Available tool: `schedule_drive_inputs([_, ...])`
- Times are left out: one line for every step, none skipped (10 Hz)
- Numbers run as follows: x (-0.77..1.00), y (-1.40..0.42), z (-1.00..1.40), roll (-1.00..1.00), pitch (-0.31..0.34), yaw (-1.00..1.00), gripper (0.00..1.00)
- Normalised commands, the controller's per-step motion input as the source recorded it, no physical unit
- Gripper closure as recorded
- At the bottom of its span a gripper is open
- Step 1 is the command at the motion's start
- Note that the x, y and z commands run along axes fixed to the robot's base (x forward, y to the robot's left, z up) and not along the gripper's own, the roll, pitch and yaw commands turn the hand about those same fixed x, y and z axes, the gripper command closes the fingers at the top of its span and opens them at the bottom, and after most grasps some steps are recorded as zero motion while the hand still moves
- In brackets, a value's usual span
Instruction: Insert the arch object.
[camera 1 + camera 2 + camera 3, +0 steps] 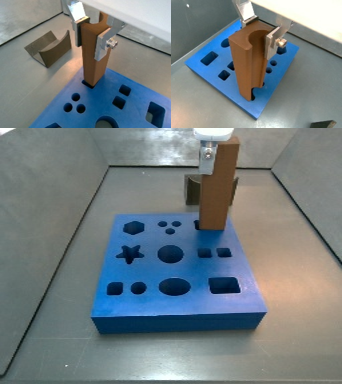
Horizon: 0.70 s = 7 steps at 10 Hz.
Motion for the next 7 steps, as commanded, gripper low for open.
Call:
schedule_drive_inputs([-0.15,0.07,-0.09,-0.14,-0.009,0.17,1.0])
schedule_drive_inputs([-0.21,0.08,-0.02,-0.13,-0.014,0.17,1.0])
schedule_drive_inputs([-0.16,0.03,-0.01,-0.12,-0.006,0.21,1.0])
schedule_drive_inputs([-0.14,0.0,0.0,-0.13,-0.004,0.25,1.0])
schedule_drive_inputs([-0.12,0.0,0.0,-0.11,0.0,0.31,1.0])
schedule_drive_inputs([-0.07,-0.02,0.0,-0.08,0.0,0.35,1.0])
schedule_drive_inputs([0.0,-0.08,0.0,-0.09,0.0,0.31,1.0])
